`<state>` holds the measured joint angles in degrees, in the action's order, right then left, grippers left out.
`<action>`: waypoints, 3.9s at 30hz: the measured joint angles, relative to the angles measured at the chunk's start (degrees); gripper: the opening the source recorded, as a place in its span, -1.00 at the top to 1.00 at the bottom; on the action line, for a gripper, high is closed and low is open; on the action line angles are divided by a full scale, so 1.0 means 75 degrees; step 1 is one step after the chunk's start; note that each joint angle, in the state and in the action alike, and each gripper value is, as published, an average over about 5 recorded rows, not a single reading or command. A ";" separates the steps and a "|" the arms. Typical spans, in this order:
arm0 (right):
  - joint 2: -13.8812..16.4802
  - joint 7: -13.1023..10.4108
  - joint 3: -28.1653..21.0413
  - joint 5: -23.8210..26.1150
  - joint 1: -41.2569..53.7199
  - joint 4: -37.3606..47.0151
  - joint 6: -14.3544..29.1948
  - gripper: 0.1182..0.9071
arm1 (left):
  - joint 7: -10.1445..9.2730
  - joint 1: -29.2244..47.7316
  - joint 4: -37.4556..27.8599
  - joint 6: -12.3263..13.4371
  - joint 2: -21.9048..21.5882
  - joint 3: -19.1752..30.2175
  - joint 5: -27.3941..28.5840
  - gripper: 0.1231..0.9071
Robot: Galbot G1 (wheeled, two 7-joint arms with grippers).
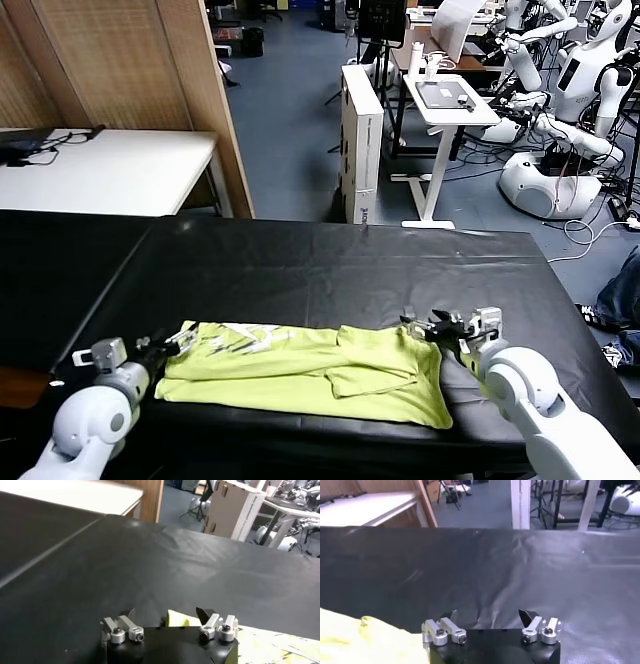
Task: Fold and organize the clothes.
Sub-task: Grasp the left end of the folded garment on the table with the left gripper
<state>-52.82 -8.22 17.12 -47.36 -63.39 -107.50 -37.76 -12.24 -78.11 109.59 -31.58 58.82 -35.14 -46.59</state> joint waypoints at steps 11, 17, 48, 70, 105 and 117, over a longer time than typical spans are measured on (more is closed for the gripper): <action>-0.0014 0.0018 0.0024 0.0095 -0.0179 -0.0093 -0.0016 -0.28 | 0.0079 0.0118 -0.0158 0.0053 -0.0024 0.0094 0.0030 -0.77; 0.0000 0.0043 0.0071 0.0111 -0.0298 -0.0183 -0.0011 0.61 | 0.0157 0.0106 -0.0135 0.0066 -0.0015 0.0137 0.0132 -0.15; 0.0353 0.0792 0.0690 0.0216 -0.0641 -0.0541 0.1504 -0.84 | 0.0021 -0.0153 0.0229 0.0116 -0.0325 -0.0292 -0.0412 -0.11; 0.0384 0.1310 0.2859 -0.0023 -0.2985 -0.1700 0.2052 -1.00 | 0.1372 -0.1523 0.0688 -0.1415 -0.1667 -0.2177 -0.2813 -1.00; 0.0316 0.1303 0.3049 0.0158 -0.3279 -0.1771 0.2092 -1.00 | 0.1855 -0.1504 0.0325 -0.1377 -0.0773 -0.1586 -0.1791 -1.00; 0.0247 0.1301 0.2943 0.0235 -0.3225 -0.1756 0.2112 -1.00 | 0.1814 -0.1591 0.0590 -0.1387 -0.0596 -0.1540 -0.1886 -0.99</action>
<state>-50.97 1.53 39.20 -45.60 -87.58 -120.67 -21.92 1.37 -90.04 114.02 -41.99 54.35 -46.69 -60.73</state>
